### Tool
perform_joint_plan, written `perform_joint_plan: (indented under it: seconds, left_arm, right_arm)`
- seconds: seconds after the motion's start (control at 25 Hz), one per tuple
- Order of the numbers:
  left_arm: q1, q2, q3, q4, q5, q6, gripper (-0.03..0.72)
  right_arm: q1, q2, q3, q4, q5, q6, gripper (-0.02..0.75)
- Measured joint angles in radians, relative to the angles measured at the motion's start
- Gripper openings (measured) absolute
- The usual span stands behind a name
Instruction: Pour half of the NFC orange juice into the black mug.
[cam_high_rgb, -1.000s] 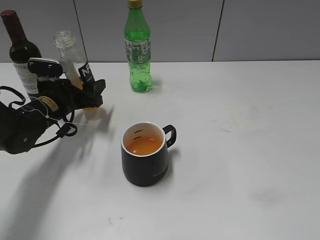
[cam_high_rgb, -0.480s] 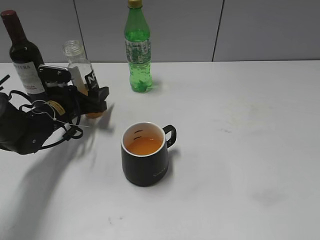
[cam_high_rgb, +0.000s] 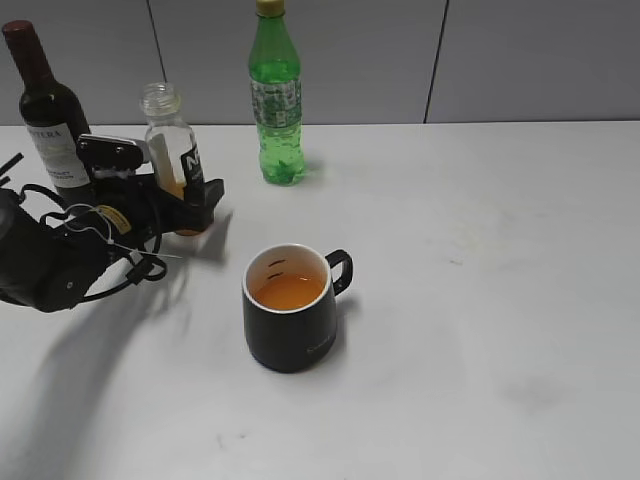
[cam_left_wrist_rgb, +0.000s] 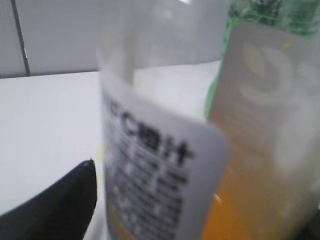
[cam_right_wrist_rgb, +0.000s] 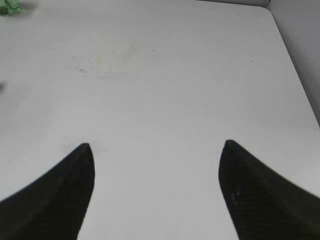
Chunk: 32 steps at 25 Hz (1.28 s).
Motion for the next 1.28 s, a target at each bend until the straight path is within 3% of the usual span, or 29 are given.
perform_joint_plan:
  seconds: [0.32, 0.88, 1.0, 1.28]
  left_arm:
    - [0.000, -0.002, 0.036, 0.000, -0.041, 0.000, 0.666]
    - [-0.001, -0.200, 0.380, -0.045, -0.148, 0.013, 0.666]
    - [-0.001, -0.326, 0.421, -0.046, -0.017, 0.021, 0.666]
    - [-0.001, -0.679, 0.416, -0.036, 0.549, 0.024, 0.644]
  right_arm:
    - [0.000, 0.000, 0.000, 0.000, 0.000, 0.000, 0.587]
    - [0.000, 0.000, 0.000, 0.000, 0.000, 0.000, 0.587]
    - [0.000, 0.000, 0.000, 0.000, 0.000, 0.000, 0.587]
    - [0.000, 0.000, 0.000, 0.000, 0.000, 0.000, 0.587]
